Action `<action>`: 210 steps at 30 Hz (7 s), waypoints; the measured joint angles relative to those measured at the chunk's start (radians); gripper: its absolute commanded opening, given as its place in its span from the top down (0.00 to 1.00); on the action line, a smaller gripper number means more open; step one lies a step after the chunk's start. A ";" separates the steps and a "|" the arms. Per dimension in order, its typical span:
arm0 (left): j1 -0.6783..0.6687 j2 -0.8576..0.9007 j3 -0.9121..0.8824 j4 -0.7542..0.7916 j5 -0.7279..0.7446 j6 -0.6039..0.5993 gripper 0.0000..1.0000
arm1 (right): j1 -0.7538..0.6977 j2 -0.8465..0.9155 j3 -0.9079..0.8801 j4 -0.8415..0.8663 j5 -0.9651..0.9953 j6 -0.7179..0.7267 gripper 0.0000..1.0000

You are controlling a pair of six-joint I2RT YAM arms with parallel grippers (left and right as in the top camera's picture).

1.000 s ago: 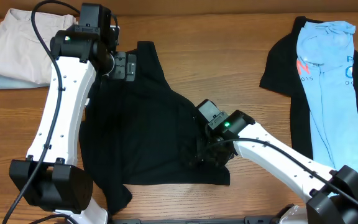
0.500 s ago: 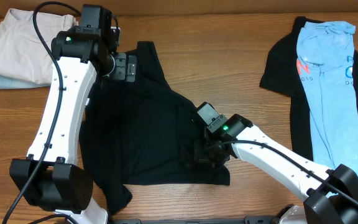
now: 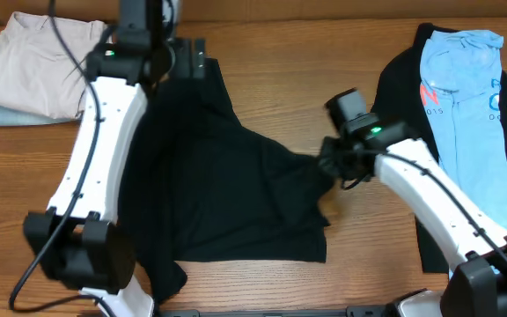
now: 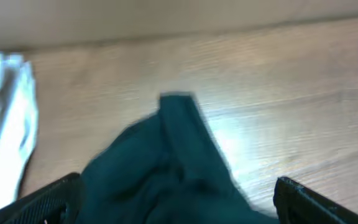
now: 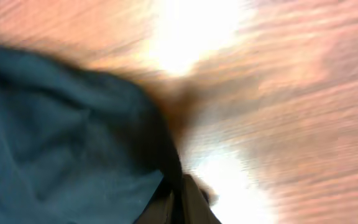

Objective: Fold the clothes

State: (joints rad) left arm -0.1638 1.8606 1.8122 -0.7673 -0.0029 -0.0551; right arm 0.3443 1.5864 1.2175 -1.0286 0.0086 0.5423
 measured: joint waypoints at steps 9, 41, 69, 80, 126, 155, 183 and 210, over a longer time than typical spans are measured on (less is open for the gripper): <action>-0.094 0.294 0.000 0.132 0.011 -0.045 0.03 | -0.136 0.000 0.000 0.052 0.010 -0.099 0.96; -0.042 0.416 -0.011 0.084 -0.132 -0.475 0.41 | -0.136 0.000 0.000 0.051 0.010 -0.148 0.96; -0.038 0.473 -0.011 0.156 -0.140 -0.496 0.69 | -0.136 0.000 0.000 0.059 0.010 -0.148 0.96; -0.038 0.477 0.034 0.147 -0.131 -0.489 0.96 | -0.136 0.000 0.000 0.068 0.010 -0.148 0.96; -0.038 0.481 0.111 0.190 -0.015 -0.364 0.49 | -0.136 0.000 0.000 0.089 0.010 -0.150 0.96; -0.038 0.481 0.098 0.223 -0.008 -0.364 0.60 | -0.136 0.000 0.000 0.094 0.010 -0.151 0.96; -0.036 0.515 0.199 0.121 0.037 -0.362 0.96 | -0.136 0.000 0.000 0.103 0.022 -0.151 0.96; 0.116 -0.157 0.721 -0.610 -0.034 -0.236 0.96 | -0.140 -0.035 0.700 -0.409 -0.026 -0.255 0.96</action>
State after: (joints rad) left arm -0.0475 1.7039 2.5332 -1.3777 -0.0364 -0.2909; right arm 0.2047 1.5517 1.9171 -1.4372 -0.0177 0.2874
